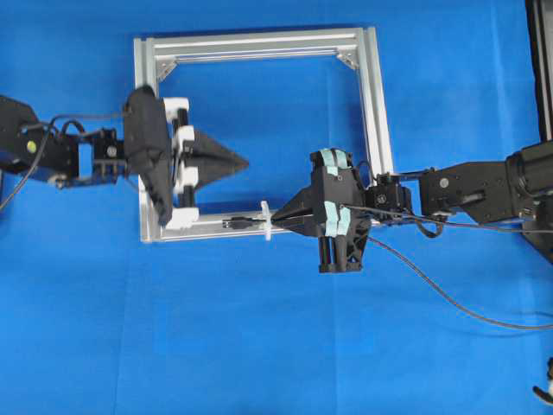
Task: Insert the wire through the string loop located in the center.
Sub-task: 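Move the left gripper to the plug emerging from the loop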
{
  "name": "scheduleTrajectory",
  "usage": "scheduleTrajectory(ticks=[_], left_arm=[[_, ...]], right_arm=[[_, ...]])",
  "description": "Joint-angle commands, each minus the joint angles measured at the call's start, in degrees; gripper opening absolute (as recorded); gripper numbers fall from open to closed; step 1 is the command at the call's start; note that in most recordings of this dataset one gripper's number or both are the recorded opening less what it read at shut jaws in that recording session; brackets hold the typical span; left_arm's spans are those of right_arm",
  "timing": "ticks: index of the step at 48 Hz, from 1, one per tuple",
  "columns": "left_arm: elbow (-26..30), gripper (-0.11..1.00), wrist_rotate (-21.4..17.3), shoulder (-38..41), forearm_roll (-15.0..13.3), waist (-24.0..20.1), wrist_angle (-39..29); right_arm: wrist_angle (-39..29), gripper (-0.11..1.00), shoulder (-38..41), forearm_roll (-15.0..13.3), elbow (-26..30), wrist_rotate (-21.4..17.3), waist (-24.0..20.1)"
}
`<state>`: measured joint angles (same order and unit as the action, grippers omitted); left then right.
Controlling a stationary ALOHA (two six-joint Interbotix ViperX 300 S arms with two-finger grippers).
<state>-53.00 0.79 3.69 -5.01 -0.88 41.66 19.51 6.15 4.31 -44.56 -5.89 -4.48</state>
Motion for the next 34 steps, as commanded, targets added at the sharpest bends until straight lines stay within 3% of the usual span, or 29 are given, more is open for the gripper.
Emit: scheduleTrajectory(ticks=[1, 13, 34], left_arm=[[0.35, 0.00, 0.00, -1.49, 0.18, 2.29, 0.26], [0.26, 0.00, 0.18, -1.49, 0.18, 7.03, -1.49], [0.18, 0.00, -1.05, -1.49, 0.35, 7.38, -2.37]], right_arm=[[0.53, -0.02, -0.79, -0.09, 0.79, 0.09, 0.26], [0.53, -0.02, -0.79, -0.09, 0.79, 0.09, 0.26], [0.53, -0.02, -0.79, -0.18, 0.79, 0.09, 0.26]])
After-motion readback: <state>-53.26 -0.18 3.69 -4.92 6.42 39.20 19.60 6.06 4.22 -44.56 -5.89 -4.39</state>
